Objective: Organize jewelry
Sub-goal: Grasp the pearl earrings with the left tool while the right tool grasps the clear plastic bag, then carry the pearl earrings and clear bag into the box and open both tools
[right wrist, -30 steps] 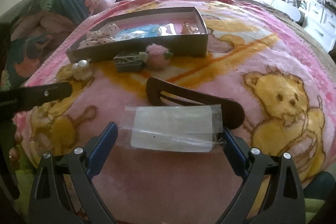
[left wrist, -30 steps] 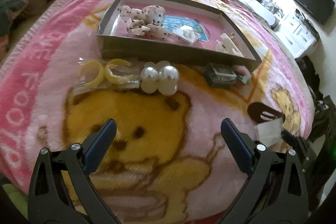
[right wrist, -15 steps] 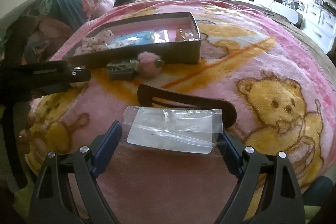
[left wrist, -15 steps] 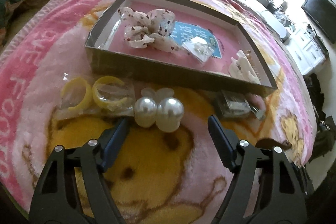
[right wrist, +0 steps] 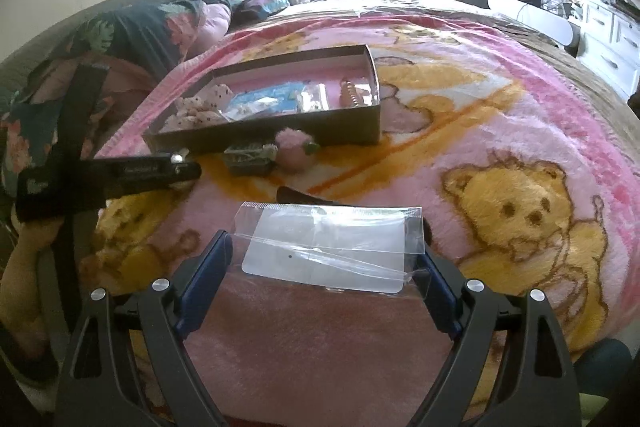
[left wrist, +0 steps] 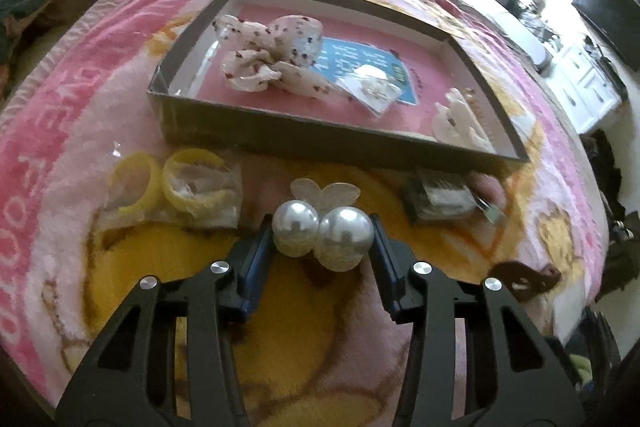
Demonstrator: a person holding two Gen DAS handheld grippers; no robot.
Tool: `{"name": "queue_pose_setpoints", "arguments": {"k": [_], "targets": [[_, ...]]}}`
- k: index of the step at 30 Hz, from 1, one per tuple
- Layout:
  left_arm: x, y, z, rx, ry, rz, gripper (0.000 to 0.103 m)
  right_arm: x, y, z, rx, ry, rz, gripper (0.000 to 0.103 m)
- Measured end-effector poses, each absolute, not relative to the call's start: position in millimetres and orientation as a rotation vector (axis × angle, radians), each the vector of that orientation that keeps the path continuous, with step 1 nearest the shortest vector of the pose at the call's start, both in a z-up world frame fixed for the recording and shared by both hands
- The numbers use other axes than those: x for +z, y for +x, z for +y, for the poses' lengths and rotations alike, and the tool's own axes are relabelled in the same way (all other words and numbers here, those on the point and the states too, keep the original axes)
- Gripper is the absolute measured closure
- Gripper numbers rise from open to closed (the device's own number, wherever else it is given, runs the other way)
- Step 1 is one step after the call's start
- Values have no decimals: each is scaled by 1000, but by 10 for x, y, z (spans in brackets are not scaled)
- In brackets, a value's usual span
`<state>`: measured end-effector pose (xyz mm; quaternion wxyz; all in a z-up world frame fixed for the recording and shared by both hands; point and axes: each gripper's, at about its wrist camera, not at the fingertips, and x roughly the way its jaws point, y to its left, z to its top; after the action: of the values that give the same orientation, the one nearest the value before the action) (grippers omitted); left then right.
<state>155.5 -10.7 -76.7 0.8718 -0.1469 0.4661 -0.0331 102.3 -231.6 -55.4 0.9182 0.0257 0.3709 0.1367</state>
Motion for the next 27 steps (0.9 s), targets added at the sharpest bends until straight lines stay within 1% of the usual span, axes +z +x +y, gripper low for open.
{"name": "queue_pose_setpoints", "arguments": {"k": [12,27], "targets": [[-505,1198,-191,-150,-258,936,66,-432,1050,-2307,320,44,775,17],[-182,1009,115,-88,-241,855,66,-96,1122,-1996,413,-42,727,17]]}}
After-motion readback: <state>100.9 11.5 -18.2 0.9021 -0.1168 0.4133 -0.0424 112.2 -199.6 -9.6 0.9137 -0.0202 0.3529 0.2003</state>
